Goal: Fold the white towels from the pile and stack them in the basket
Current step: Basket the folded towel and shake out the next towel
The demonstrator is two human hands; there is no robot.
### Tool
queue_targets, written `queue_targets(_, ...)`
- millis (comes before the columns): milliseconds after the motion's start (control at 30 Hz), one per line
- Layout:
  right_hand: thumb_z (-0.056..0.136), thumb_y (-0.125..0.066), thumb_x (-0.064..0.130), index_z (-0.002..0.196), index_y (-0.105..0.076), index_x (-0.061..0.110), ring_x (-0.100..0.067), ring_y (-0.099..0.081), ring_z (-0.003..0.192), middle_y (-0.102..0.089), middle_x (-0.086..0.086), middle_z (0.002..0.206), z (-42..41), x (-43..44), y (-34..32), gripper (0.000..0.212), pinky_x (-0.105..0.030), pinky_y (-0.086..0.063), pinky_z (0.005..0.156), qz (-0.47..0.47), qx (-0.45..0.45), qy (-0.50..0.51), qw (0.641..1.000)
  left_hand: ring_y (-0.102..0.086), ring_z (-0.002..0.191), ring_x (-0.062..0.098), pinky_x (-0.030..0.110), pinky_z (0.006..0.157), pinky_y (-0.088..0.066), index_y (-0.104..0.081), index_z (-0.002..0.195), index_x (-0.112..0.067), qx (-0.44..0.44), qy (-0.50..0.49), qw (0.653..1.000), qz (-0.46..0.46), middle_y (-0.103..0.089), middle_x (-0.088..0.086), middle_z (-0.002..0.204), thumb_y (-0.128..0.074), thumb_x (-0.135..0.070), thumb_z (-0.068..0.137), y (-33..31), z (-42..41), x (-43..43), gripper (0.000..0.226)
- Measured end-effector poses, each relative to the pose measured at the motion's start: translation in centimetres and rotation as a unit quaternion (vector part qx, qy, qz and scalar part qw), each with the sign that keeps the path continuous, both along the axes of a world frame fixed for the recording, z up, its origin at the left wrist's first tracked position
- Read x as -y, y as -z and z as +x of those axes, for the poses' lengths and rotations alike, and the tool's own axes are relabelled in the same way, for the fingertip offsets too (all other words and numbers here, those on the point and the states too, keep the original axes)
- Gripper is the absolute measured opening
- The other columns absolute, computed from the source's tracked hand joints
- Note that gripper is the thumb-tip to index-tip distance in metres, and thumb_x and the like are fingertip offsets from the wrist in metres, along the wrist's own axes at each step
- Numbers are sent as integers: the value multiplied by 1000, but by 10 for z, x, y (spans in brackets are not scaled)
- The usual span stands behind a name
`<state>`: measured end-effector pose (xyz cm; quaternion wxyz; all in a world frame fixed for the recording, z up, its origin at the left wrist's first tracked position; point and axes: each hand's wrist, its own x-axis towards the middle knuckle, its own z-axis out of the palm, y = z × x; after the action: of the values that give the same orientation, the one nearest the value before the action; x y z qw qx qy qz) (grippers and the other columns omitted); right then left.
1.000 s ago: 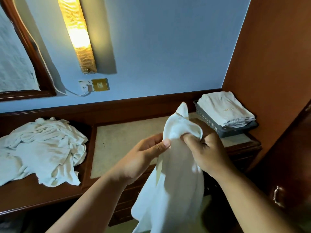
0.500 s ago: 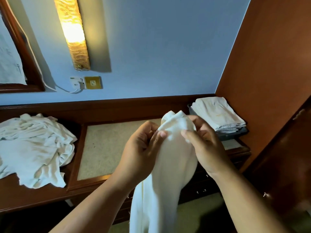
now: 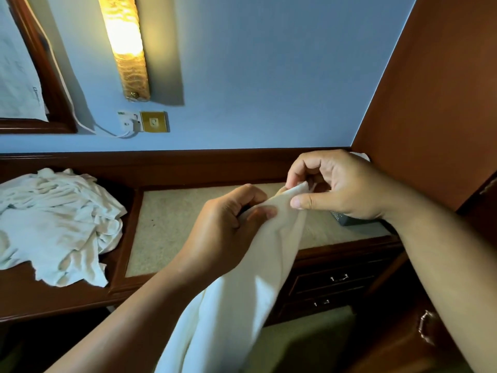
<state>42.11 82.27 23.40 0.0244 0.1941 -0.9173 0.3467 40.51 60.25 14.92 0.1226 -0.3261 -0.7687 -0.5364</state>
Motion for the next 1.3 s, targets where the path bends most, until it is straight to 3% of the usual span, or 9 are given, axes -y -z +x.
queue_targets(133, 75, -86, 34, 78, -70, 32, -19, -66, 78, -70, 11, 82, -5, 6, -4, 17, -38, -53, 72, 65, -37, 1, 997, -58, 66, 16, 26, 54, -44, -64, 91, -22, -46, -14, 999, -4, -63, -7, 76, -67, -23, 96, 0, -5, 5, 5)
queue_targets(267, 78, -85, 24, 73, -70, 24, -17, -65, 75, -69, 9, 79, -11, 16, -4, 16, -38, -50, 68, 84, -139, -20, 986, -54, 64, 12, 18, 54, -38, -51, 103, -20, -70, -1, 997, 5, -57, -12, 80, -66, -18, 97, 6, -6, 10, 16)
queue_targets(367, 78, -81, 11, 72, -67, 16, -13, -59, 72, -65, 6, 74, -9, 24, -4, 16, -9, -40, 61, 142, -231, -59, 961, -52, 68, 0, 8, 60, -32, -46, 112, -22, -118, 5, 992, -47, -52, -23, 89, -62, -17, 100, 15, -10, 12, 21)
queue_targets(433, 78, -79, 7, 71, -67, 14, -13, -55, 72, -61, 7, 72, -7, 30, -3, 16, -2, -33, 60, 186, -261, -65, 945, -54, 80, 2, 12, 67, -39, -51, 117, -16, -149, -1, 987, -63, -54, -18, 105, -62, -19, 100, 22, -13, 13, 20)
queue_targets(533, 81, -80, 14, 70, -65, 14, -14, -52, 67, -58, 5, 71, -12, 32, 2, 19, -13, -37, 59, 205, -251, -88, 942, -60, 89, 15, 23, 72, -48, -63, 112, -9, -165, -14, 983, -76, -58, -1, 115, -63, -23, 100, 34, -18, 14, 18)
queue_targets(733, 82, -78, 17, 71, -62, 14, -14, -49, 67, -53, 7, 72, -22, 31, 10, 20, -31, -42, 60, 246, -241, -102, 933, -60, 79, 25, 35, 71, -41, -66, 94, -24, -93, -85, 965, -230, -55, -9, 82, -47, -47, 99, 121, -49, 23, 30)
queue_targets(967, 85, -72, 16, 70, -55, 14, -14, -49, 64, -48, 12, 70, -22, 5, 40, 22, -40, -42, 56, 186, -218, -40, 957, -53, 116, 23, 38, 94, -36, -71, 99, -30, 91, -110, 878, -458, -60, -7, 113, -53, -36, 96, 229, -39, 66, 19)
queue_targets(1200, 82, -74, 12, 68, -53, 15, -6, -48, 65, -47, 14, 70, -20, 20, 64, 26, -26, -37, 56, 177, -178, -61, 966, -56, 110, 15, 41, 95, -45, -69, 118, -35, 165, -4, 953, -252, -59, -13, 112, -53, -62, 86, 209, -24, 44, 44)
queue_targets(1300, 81, -73, 13, 66, -49, 21, -8, -45, 63, -44, 17, 68, -21, 31, 71, 30, -29, -37, 54, 177, -176, -77, 965, -54, 120, 8, 26, 105, -43, -71, 121, -29, 183, 79, 973, -118, -59, -9, 121, -68, -53, 90, 170, -16, 24, 39)
